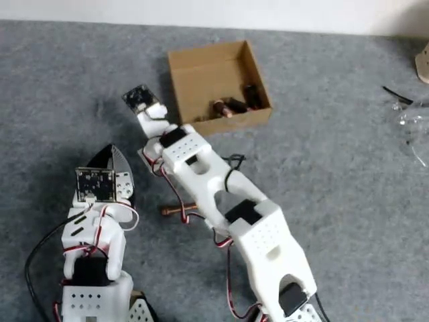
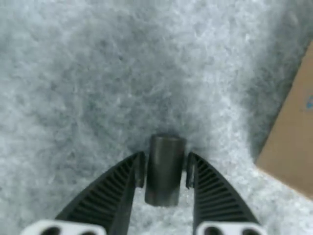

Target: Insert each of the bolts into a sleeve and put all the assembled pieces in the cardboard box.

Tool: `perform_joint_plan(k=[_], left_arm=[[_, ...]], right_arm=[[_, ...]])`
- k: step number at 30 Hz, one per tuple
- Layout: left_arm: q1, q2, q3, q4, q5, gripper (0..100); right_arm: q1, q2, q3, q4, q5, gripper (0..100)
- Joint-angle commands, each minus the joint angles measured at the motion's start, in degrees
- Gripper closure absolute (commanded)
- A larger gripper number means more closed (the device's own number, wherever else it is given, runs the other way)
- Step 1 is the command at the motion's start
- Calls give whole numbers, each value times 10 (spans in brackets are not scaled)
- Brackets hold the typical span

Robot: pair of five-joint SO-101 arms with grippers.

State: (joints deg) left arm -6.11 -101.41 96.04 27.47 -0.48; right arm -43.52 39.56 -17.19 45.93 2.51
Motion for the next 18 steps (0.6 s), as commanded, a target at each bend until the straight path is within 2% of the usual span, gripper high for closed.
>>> perform_joint_plan(k=[1, 8, 13, 18], left_arm=[[-2, -5, 12, -11, 4, 986], [-2, -5, 12, -11, 4, 986], [-2, -5, 12, -11, 4, 986], [-2, -5, 12, -12, 4, 986]], right_arm=[[1, -1, -24, 4, -5, 875], [0, -1, -24, 4, -5, 878], [0, -1, -23, 5, -5, 998], [0, -2, -23, 44, -3, 995]])
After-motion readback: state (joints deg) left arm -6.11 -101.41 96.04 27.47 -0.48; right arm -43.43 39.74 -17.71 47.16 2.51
